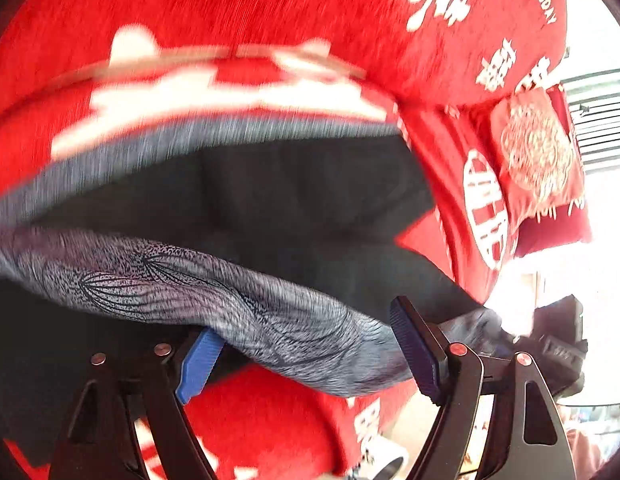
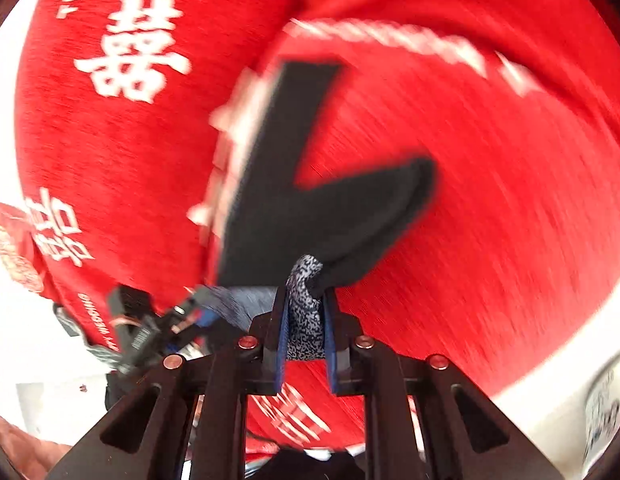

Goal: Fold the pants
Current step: 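Lift the waistband with both grippers and carry it over toward the hems, then lower the waistband onto the trouser legs and open both grippers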

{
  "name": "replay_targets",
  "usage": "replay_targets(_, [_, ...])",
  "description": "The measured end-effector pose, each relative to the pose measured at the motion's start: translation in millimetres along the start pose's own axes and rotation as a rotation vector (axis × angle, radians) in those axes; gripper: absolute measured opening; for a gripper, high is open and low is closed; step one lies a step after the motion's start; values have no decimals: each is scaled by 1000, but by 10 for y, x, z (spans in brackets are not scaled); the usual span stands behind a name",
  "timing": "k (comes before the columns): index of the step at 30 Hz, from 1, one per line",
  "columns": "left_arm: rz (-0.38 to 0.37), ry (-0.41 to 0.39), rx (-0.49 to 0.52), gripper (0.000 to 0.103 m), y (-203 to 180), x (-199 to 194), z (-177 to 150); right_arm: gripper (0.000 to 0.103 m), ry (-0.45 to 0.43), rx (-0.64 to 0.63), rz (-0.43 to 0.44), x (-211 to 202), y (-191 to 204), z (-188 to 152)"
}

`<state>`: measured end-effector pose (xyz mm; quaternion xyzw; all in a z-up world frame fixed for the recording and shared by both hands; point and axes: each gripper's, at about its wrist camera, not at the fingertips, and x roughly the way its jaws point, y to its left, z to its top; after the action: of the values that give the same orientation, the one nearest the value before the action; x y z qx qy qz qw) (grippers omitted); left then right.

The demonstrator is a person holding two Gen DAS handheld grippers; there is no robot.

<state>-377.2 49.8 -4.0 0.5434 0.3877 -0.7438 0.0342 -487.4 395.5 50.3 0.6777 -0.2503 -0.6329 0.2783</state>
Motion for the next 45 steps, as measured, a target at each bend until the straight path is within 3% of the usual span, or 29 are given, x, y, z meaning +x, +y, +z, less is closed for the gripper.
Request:
replay_targets(5, [47, -75, 44, 81, -72, 44, 526, 17, -68, -93, 8, 152, 495, 766])
replay_targets(9, [106, -144, 44, 81, 26, -35, 869, 22, -79, -124, -50, 501, 723, 1326])
replay_targets(10, [118, -157, 40, 81, 74, -79, 909, 26, -75, -121, -78, 597, 745, 1432])
replay_targets(13, [160, -166, 37, 81, 187, -158, 927, 67, -96, -142, -175, 760, 834, 1585])
replay_targets(14, [175, -162, 43, 81, 211, -176, 898, 71, -106, -155, -175, 735, 843, 1565])
replay_targets(18, [278, -123, 65, 81, 371, -181, 592, 71, -121, -154, -259, 610, 678, 1314])
replay_targets(21, [323, -81, 32, 81, 563, -127, 319, 69, -117, -67, -295, 592, 360, 1196])
replay_targets(22, [335, -66, 19, 81, 615, -93, 257, 61, -104, -18, -278, 642, 238, 1206])
replay_targets(23, [349, -49, -1, 81, 679, -50, 194, 39, -93, 20, -251, 699, 152, 1227])
replay_targets(25, [371, -32, -24, 81, 737, 0, 115, 8, -61, 26, -233, 832, 122, 1280])
replay_targets(28, [428, -41, -37, 81, 804, 12, 55, 7, -107, -69, -237, 784, 344, 1318])
replay_targets(29, [448, -32, -49, 81, 856, 44, 51, 7, -112, -88, -276, 758, 364, 1315])
replay_targets(31, [482, -18, -71, 81, 948, 79, 47, 7, -68, -63, -384, 840, 226, 1358])
replay_targets(33, [482, -24, -70, 81, 950, 16, 57, 9, -42, -35, -380, 852, 136, 1361])
replay_targets(35, [474, -44, -61, 81, 935, -81, 53, 29, -65, -66, -436, 759, 228, 1325])
replay_targets(37, [480, -51, -53, 81, 930, -143, 43, 32, -86, -109, -495, 666, 352, 1254])
replay_targets(42, [483, -55, -95, 81, 989, -289, -45, 36, -62, -197, -432, 725, 693, 1046])
replay_targets(45, [480, -63, -100, 81, 1059, -425, -118, 47, -3, -267, -402, 1019, 941, 898])
